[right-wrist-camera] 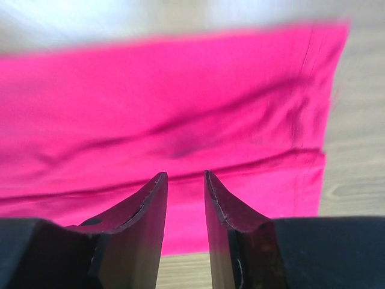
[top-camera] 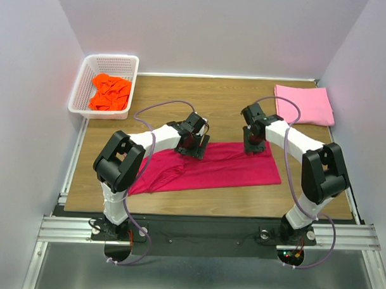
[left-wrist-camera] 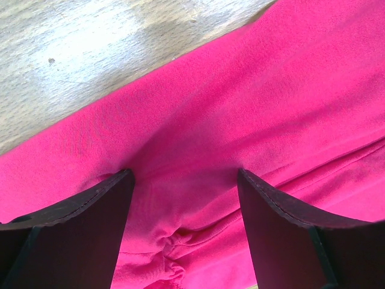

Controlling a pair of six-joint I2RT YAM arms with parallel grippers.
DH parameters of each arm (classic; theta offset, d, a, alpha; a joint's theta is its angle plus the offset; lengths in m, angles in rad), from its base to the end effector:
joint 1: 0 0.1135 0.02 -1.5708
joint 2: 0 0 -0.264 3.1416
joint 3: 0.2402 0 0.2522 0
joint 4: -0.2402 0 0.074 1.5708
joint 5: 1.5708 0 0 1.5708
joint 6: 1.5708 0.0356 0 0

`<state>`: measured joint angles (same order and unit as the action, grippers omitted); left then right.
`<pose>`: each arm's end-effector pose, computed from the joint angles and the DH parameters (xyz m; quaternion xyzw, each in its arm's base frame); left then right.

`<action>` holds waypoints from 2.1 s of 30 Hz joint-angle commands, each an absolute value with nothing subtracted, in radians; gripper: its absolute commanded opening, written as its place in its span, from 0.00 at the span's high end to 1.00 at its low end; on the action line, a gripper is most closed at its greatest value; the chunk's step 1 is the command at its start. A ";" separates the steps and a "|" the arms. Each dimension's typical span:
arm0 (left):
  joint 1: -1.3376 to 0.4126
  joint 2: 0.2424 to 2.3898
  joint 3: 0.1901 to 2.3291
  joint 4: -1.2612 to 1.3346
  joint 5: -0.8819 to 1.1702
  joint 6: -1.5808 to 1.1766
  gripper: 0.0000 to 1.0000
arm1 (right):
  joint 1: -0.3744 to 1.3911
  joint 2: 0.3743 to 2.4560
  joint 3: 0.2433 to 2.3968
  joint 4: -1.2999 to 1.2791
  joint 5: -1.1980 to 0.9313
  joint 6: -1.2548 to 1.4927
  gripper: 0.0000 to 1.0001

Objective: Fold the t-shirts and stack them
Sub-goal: Fold the tshirt

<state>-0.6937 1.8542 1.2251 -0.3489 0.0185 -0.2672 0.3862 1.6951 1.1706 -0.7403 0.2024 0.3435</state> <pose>0.2982 -0.2489 0.1804 0.2050 0.9341 -0.1428 0.2549 0.3062 0.1168 0.2009 -0.0056 0.9834 -0.0392 0.1773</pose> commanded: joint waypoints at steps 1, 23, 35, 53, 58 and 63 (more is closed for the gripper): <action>-0.696 1.821 1.232 -0.379 0.015 -0.268 0.19 | 0.379 1.726 1.299 -0.718 0.224 0.302 0.63; -0.696 1.838 1.258 -0.390 0.008 -0.259 0.19 | 0.379 1.830 1.325 -0.733 0.164 0.290 0.62; -0.696 1.844 1.261 -0.394 0.009 -0.256 0.19 | 0.379 1.773 1.283 -0.781 0.179 0.310 0.63; -0.696 1.822 1.261 -0.377 0.008 -0.253 0.19 | 0.379 1.608 1.031 -0.698 0.198 0.448 0.66; -0.696 1.757 1.273 -0.377 -0.034 -0.268 0.16 | 0.376 1.530 1.032 -0.676 0.192 0.457 0.66; -0.672 1.657 1.292 -0.399 -0.106 -0.308 0.13 | 0.361 1.520 1.115 -0.667 0.224 0.436 0.65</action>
